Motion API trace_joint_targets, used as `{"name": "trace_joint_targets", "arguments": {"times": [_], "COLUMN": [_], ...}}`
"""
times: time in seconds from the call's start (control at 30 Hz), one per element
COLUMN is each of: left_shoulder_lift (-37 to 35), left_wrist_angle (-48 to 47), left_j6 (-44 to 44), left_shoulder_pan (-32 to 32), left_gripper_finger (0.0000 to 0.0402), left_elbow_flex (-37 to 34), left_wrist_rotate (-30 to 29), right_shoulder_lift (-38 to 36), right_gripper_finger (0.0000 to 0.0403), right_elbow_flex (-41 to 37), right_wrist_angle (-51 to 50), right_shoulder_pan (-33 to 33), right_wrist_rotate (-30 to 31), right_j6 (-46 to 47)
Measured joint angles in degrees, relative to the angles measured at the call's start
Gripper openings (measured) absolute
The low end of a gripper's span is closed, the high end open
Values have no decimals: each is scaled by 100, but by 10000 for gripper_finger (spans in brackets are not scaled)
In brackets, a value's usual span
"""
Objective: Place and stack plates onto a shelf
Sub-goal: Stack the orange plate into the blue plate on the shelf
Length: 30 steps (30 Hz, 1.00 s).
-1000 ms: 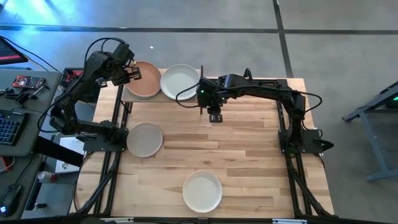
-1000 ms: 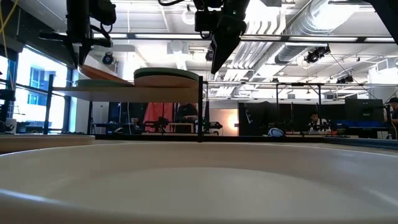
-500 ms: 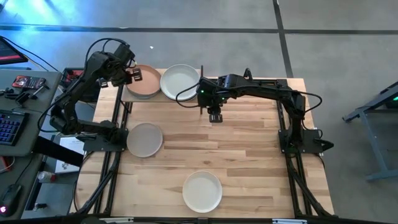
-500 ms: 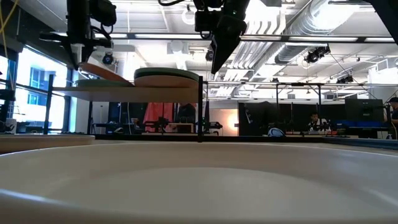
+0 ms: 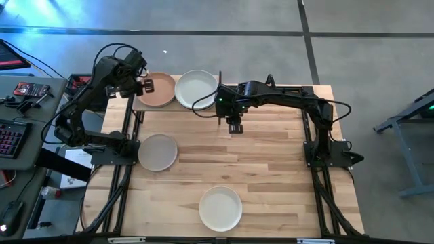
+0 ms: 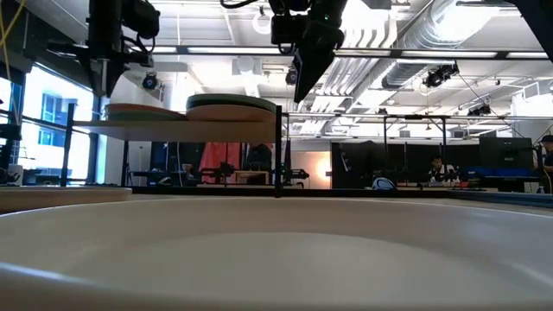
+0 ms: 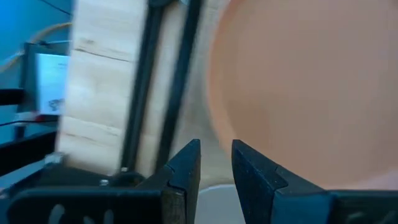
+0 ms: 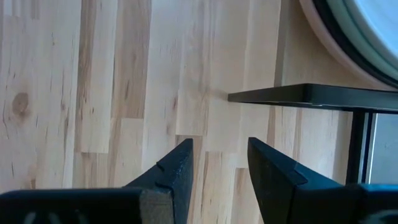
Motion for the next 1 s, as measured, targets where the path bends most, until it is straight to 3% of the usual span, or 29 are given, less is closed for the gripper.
{"name": "trace_joint_targets", "arguments": {"times": [0.23,1.0], "left_shoulder_lift": [0,996], "left_wrist_angle": [558,571], "left_j6": [689,745], "left_shoulder_pan": [-228,-479], "left_gripper_finger": [76,75], "left_elbow_flex": [0,2], "left_wrist_rotate": [946,943], "right_shoulder_lift": [0,0], "right_gripper_finger": [129,129], "right_elbow_flex": [0,0], "right_wrist_angle": [2,4], "right_shoulder_pan": [0,0], "right_wrist_rotate": [0,0], "right_j6": [78,408]}}
